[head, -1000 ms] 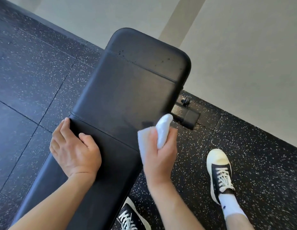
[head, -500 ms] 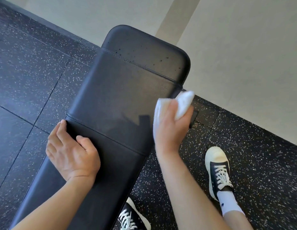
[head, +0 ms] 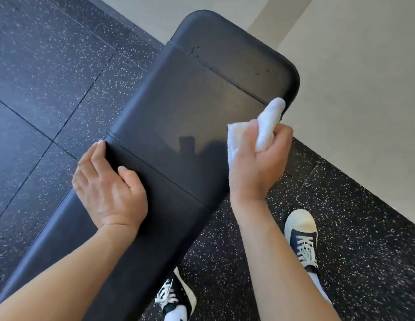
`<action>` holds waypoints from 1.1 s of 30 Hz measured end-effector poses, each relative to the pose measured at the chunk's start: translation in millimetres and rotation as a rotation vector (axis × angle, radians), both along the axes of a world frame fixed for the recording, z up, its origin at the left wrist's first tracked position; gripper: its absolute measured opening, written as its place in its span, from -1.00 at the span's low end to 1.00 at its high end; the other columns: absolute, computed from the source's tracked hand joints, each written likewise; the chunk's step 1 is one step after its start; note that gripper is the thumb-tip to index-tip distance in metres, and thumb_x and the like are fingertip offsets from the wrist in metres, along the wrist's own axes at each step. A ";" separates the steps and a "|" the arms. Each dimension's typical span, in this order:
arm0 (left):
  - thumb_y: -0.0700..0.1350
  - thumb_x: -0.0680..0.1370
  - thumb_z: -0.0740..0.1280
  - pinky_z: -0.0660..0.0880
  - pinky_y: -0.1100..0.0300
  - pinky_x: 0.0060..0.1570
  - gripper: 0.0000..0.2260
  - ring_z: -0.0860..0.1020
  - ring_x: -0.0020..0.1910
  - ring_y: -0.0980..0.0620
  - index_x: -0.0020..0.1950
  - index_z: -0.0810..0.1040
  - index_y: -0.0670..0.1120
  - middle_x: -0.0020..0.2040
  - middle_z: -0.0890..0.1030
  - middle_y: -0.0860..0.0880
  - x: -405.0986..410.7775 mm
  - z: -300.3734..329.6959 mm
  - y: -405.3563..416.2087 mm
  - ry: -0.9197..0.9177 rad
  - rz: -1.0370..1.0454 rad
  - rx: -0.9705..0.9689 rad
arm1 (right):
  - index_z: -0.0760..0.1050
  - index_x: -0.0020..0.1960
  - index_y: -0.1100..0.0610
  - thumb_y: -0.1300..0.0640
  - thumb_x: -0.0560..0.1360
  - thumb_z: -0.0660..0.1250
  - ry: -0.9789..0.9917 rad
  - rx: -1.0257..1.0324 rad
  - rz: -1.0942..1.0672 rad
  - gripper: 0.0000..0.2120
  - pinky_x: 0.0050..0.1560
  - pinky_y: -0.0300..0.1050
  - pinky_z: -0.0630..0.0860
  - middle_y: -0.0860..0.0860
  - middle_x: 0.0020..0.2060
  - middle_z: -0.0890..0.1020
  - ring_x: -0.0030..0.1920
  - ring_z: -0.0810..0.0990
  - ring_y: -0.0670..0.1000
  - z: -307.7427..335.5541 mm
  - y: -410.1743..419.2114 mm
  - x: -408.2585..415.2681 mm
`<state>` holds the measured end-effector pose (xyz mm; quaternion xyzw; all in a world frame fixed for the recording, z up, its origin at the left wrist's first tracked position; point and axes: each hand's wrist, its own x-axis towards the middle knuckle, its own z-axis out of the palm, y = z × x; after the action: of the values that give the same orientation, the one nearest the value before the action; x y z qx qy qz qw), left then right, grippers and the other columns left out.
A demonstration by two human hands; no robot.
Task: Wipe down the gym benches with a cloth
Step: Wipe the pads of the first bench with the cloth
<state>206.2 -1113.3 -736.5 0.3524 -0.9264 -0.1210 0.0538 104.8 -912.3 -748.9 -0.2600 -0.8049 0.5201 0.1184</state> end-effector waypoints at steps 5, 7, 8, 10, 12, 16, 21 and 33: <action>-0.06 0.55 0.13 0.17 -0.21 0.55 -0.44 0.34 0.46 -0.30 0.56 0.32 -0.17 0.52 0.38 -0.20 -2.9 2.6 3.1 0.005 0.003 -0.003 | 0.42 -0.05 0.12 -0.11 0.56 0.33 0.183 0.507 0.665 -0.70 -0.22 0.02 0.31 0.06 -0.19 0.49 -0.21 0.37 0.13 10.5 -9.3 40.4; -0.05 0.55 0.12 0.15 -0.20 0.56 -0.44 0.33 0.46 -0.29 0.56 0.31 -0.15 0.53 0.37 -0.19 -2.8 3.3 2.9 -0.005 0.009 -0.003 | 0.44 -0.07 0.11 -0.12 0.52 0.36 0.213 0.561 0.826 -0.71 -0.26 0.03 0.28 0.04 -0.20 0.48 -0.23 0.36 0.11 11.4 -11.1 48.6; -0.05 0.55 0.12 0.16 -0.20 0.56 -0.43 0.33 0.46 -0.28 0.57 0.31 -0.14 0.53 0.37 -0.18 -2.5 3.2 3.0 -0.005 0.011 -0.005 | 0.47 -0.09 0.12 -0.12 0.52 0.37 0.235 0.578 0.881 -0.70 -0.27 0.04 0.28 0.03 -0.21 0.47 -0.23 0.36 0.11 11.0 -9.5 46.2; -0.05 0.55 0.12 0.18 -0.20 0.54 -0.44 0.35 0.44 -0.28 0.56 0.31 -0.14 0.53 0.38 -0.17 -1.4 1.7 1.5 0.001 0.011 -0.015 | 0.51 -0.14 0.15 -0.11 0.51 0.40 0.311 0.599 0.991 -0.69 -0.30 0.03 0.31 0.02 -0.23 0.48 -0.26 0.37 0.10 10.0 -2.5 31.8; -0.05 0.55 0.12 0.19 -0.21 0.53 -0.44 0.36 0.42 -0.29 0.56 0.31 -0.13 0.52 0.38 -0.17 -1.0 -0.7 0.4 0.005 0.012 -0.024 | 0.53 -0.17 0.15 -0.07 0.49 0.40 0.389 0.610 1.094 -0.73 -0.33 0.03 0.36 0.02 -0.26 0.47 -0.28 0.38 0.08 11.7 5.6 10.1; -0.05 0.54 0.13 0.20 -0.19 0.51 -0.44 0.36 0.42 -0.28 0.56 0.32 -0.12 0.50 0.40 -0.17 -0.4 -3.6 -1.8 0.013 0.015 -0.040 | 0.59 -0.04 0.18 0.00 0.46 0.34 0.335 0.619 1.118 -0.75 -0.31 0.07 0.45 0.05 -0.22 0.52 -0.27 0.45 0.13 20.5 -1.3 -52.2; -0.05 0.54 0.15 0.21 -0.25 0.52 -0.44 0.37 0.44 -0.28 0.55 0.33 -0.13 0.51 0.40 -0.17 -2.1 2.0 -0.3 0.014 0.012 -0.011 | 0.54 0.01 0.20 0.03 0.48 0.43 0.179 0.693 1.059 -0.75 -0.25 0.07 0.49 0.09 -0.14 0.56 -0.19 0.51 0.16 33.2 -46.3 -110.5; -0.02 0.54 0.17 0.12 -0.26 0.59 -0.39 0.35 0.54 -0.26 0.59 0.35 -0.16 0.55 0.40 -0.16 -0.7 7.9 -1.7 -0.043 0.026 0.054 | 0.58 -0.09 0.19 0.08 0.42 0.50 0.411 0.733 1.385 -0.80 -0.27 0.09 0.50 0.09 -0.22 0.56 -0.21 0.55 0.17 31.9 -131.2 -86.6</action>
<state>205.5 -1115.0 -728.6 0.3683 -0.9191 -0.1376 0.0258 18.2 -1043.5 -717.0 0.4536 -0.8647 0.2158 -0.0072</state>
